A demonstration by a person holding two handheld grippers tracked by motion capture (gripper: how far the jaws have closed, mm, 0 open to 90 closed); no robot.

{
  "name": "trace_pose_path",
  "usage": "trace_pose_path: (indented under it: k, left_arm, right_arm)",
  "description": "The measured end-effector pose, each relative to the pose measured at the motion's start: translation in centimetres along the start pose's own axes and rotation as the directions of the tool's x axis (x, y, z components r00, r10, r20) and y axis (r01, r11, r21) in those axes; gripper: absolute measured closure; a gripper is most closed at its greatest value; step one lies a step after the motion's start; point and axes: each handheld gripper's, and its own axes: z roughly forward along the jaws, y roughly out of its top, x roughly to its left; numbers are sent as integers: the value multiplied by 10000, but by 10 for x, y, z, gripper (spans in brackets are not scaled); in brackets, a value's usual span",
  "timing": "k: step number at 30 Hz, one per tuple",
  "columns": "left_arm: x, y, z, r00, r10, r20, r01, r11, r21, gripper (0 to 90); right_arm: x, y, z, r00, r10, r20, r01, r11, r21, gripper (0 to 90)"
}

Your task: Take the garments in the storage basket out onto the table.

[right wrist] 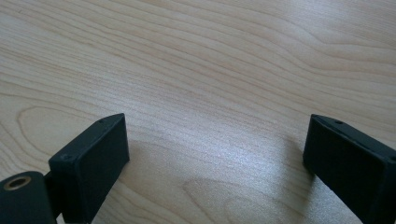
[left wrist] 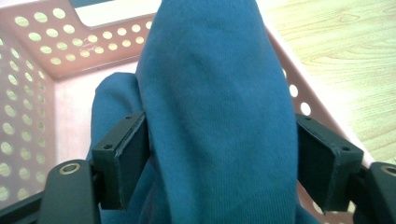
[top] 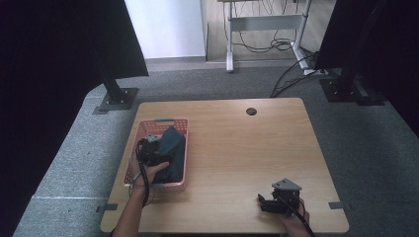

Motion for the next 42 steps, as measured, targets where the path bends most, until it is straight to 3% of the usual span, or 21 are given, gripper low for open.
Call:
trace_pose_path:
  k: [16, 24, 35, 42]
  left_arm:
    - [1, 5, 18, 10000, 53, 35, -56, 9971, 761, 279]
    - [0, 5, 24, 9999, 116, -93, -108, 9959, 895, 376]
    - [2, 5, 31, 9993, 223, -296, -190, 9941, 1066, 601]
    - [2, 5, 31, 9989, 321, -342, -285, 9945, 1012, 651]
  right_arm:
    - [0, 0, 0, 10000, 12, -3, -12, 10000, 5, 65]
    - [0, 0, 0, 10000, 4, -6, -4, 10000, 5, 65]
    - [0, 0, 0, 10000, -23, 31, 23, 10000, 4, 64]
    - [1, 0, -1, 10000, -43, 59, 43, 10000, -6, 65]
